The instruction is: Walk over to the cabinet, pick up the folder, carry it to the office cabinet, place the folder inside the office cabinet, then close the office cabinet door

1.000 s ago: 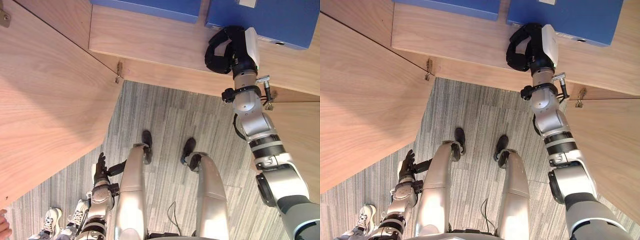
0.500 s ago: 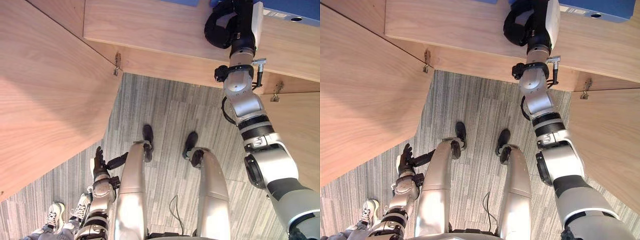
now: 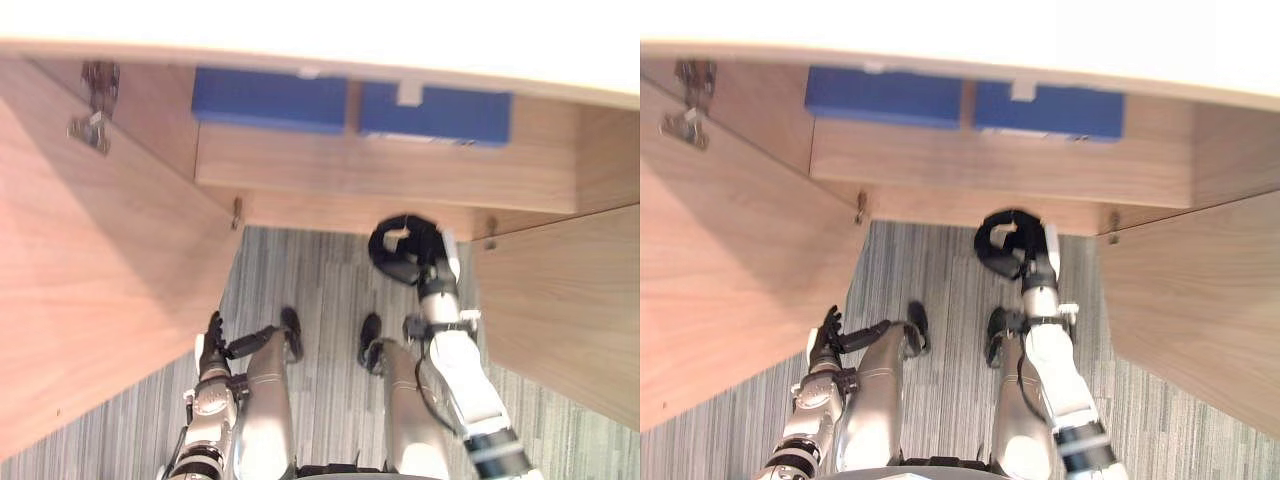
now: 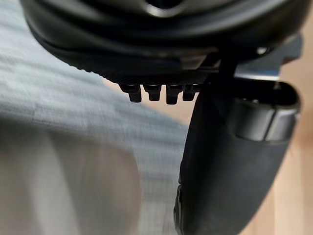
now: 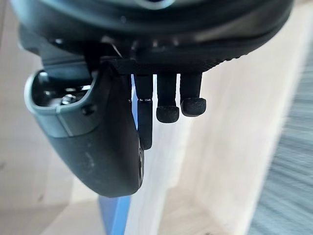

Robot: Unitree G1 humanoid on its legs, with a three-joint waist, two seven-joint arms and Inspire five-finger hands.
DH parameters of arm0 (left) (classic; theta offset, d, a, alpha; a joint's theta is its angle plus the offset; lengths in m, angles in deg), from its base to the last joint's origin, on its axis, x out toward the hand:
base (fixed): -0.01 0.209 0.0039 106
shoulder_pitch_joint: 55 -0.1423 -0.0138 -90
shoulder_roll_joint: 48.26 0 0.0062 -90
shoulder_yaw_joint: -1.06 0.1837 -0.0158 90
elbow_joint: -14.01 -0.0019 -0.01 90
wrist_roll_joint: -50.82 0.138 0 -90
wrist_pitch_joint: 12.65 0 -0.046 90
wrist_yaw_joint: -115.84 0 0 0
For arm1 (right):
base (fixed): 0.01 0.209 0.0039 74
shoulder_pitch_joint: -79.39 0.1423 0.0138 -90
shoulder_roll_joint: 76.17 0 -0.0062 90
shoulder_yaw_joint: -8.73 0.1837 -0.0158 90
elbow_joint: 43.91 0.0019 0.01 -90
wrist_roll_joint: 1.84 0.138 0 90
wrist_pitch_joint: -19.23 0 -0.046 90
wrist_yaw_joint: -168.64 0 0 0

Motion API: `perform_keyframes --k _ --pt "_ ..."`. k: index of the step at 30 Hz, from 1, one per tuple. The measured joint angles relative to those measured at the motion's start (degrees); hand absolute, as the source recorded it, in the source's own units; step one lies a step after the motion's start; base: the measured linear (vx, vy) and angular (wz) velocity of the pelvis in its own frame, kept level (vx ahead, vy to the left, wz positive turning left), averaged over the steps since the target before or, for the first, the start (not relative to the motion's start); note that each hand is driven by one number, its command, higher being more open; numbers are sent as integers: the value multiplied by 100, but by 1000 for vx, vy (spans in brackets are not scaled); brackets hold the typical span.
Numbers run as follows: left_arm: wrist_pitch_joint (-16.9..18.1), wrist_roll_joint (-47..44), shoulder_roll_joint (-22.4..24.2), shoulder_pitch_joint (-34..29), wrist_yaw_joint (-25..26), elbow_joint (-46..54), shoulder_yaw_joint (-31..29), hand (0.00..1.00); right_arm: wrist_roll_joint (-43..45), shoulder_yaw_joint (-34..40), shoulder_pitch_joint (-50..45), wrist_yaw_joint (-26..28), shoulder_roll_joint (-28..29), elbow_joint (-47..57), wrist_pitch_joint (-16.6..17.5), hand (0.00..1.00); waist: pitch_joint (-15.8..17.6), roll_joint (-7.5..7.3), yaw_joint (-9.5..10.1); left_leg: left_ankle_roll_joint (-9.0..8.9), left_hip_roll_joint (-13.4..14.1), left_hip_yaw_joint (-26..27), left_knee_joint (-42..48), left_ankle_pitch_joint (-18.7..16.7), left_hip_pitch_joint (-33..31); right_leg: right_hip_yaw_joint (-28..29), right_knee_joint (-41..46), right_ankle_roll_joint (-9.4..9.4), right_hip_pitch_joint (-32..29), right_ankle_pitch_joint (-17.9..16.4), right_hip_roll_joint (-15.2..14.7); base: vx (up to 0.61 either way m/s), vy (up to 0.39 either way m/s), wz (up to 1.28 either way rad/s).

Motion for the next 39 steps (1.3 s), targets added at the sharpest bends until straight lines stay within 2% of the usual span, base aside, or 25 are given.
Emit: perform_keyframes --k 1,2,3,7,13,15,20,27,30,32,36,39 --pt "-12 21 -24 -3 -29 -130 -12 100 -25 81 -41 28 54 -323 0 0 -100 -21 -38 -20 -2 43 -128 24 142 26 -193 6 145 73 33 148 6 -40" --pt "-38 56 12 -23 -44 -357 -12 100 -27 319 -92 53 147 -1031 -3 100 -294 -22 -135 -38 -20 112 -342 55 398 69 -551 41 432 200 71 174 18 -35" --pt "-71 68 66 -64 -66 -490 -14 100 -32 652 -80 53 233 -1730 -36 100 -431 -23 -179 -37 -52 246 -592 99 705 164 -887 80 712 328 89 211 41 -36" --pt "-126 80 95 -403 -132 -689 -86 100 39 1599 -107 2 252 -3335 -216 100 -796 44 -278 -71 -186 705 -1291 183 1526 578 -1842 179 1421 741 136 183 40 -52" --pt "-177 251 32 -609 -222 -1040 -302 100 540 2449 -228 -25 248 -4338 -350 100 -1246 153 -364 -153 -396 1242 -2208 428 2344 1071 -2448 220 1814 1073 131 84 10 -48" --pt "-211 295 46 -631 -285 -1133 -364 100 777 2658 -255 -25 263 -4378 -360 100 -1359 197 -435 -160 -469 1298 -2419 503 2515 1188 -2541 214 1881 1129 127 -3 0 -33" --pt "-258 423 152 -664 -367 -1136 -465 100 1334 3462 -270 -51 302 -4290 -361 100 -1397 188 -436 -157 -587 1573 -2759 625 2833 1492 -2579 191 1891 1213 127 -87 -7 -32" --pt "-274 457 386 -1000 -374 -1118 -989 100 2232 5024 -367 -503 241 -2876 -339 100 -1579 216 -581 -227 -731 2090 -3162 644 3112 1925 -2635 75 1771 1193 150 -56 -7 -38" --pt "-269 518 396 -1053 -403 -1117 -990 100 2437 5489 -291 -653 -104 -2409 -252 100 -1652 244 -633 -276 -724 2256 -3158 589 3168 2049 -2646 69 1744 1204 193 61 -25 -30" --pt "-256 520 381 -1096 -473 -1121 -978 100 2518 5540 36 -649 -412 -2380 -239 100 -1655 257 -735 -275 -706 2375 -3123 562 3186 2166 -2648 129 1707 1255 234 79 -34 -39" --pt "-208 677 386 -1079 -601 -1140 -653 100 2536 5339 859 -505 -1329 -2569 -88 100 -1636 467 -789 -277 -724 2461 -3006 420 3089 2343 -2672 157 1558 1275 270 59 -22 -28" --pt "-148 726 373 -1049 -612 -1145 -356 100 2579 4690 1621 -334 -2065 -3043 23 100 -1553 721 -798 -273 -725 2416 -2946 325 2994 2418 -2676 203 1453 1307 285 59 -32 -19"
